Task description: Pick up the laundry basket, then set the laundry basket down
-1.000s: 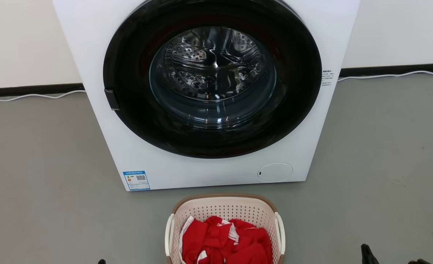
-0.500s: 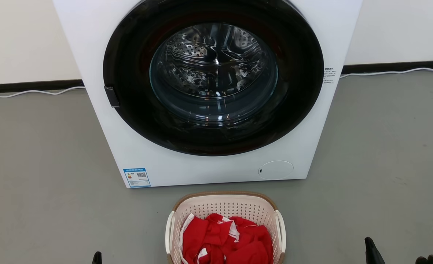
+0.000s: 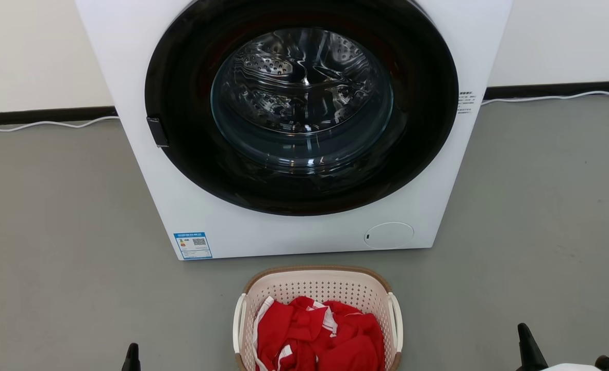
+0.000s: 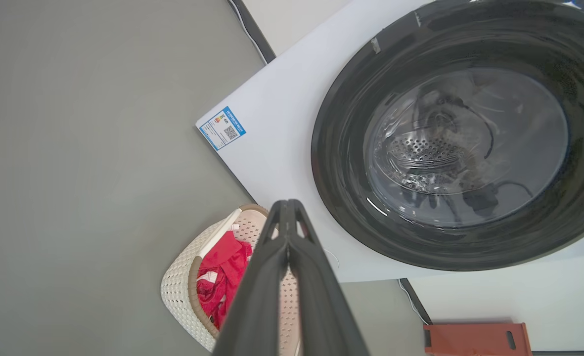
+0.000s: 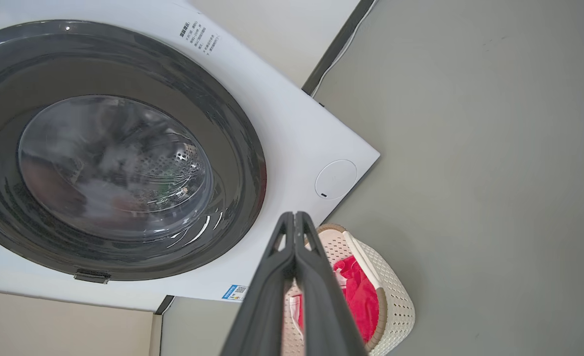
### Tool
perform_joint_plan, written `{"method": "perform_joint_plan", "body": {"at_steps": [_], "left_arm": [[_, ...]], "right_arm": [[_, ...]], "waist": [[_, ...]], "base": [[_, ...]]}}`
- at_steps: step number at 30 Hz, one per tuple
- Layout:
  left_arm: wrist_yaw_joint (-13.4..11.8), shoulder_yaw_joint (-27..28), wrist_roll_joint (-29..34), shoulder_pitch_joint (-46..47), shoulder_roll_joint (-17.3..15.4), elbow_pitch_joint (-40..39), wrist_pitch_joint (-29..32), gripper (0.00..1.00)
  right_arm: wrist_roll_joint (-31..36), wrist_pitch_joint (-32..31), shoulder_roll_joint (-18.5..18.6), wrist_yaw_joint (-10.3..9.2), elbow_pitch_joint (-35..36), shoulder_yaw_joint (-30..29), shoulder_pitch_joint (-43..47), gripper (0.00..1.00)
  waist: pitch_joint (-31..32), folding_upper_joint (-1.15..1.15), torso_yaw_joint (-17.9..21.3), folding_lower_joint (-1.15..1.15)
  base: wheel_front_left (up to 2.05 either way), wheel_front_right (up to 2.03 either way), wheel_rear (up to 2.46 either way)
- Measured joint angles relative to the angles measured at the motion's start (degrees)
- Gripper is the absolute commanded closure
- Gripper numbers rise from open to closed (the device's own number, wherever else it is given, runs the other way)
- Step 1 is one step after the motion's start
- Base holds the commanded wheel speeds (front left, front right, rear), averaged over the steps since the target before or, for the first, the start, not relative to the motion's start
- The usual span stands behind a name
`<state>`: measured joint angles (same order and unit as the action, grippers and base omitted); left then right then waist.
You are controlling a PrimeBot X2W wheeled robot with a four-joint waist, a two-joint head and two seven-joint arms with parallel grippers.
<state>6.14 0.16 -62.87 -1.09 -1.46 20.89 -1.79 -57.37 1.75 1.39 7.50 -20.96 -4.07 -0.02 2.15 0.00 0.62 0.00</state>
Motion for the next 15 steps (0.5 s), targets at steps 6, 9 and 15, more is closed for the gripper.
{"method": "perform_joint_plan", "body": {"at_steps": [6, 9, 15], "left_arm": [[0.0, 0.6, -3.5, 0.8, 0.0, -0.7, 0.8, 1.00], [0.2, 0.8, -5.4, 1.0, 0.0, -1.0, 1.3, 1.00], [0.2, 1.3, -8.2, 1.1, -0.1, -1.5, 2.3, 1.00]], "right_arm": [[-4.1, -0.8, 0.0, -0.03, 0.6, -0.4, -0.1, 1.00], [-6.3, -1.3, 0.0, -0.03, 1.0, -0.6, -0.2, 1.00], [-9.7, -2.2, 0.1, -0.04, 1.5, -0.8, -1.2, 1.00]], "waist": [[-0.3, 0.00, -0.1, 0.00], [-0.4, 0.00, -0.1, 0.00], [-0.7, 0.00, -0.2, 0.00]], "base": [[0.00, 0.00, 0.00], [0.00, 0.00, 0.00], [0.00, 0.00, 0.00]]}}
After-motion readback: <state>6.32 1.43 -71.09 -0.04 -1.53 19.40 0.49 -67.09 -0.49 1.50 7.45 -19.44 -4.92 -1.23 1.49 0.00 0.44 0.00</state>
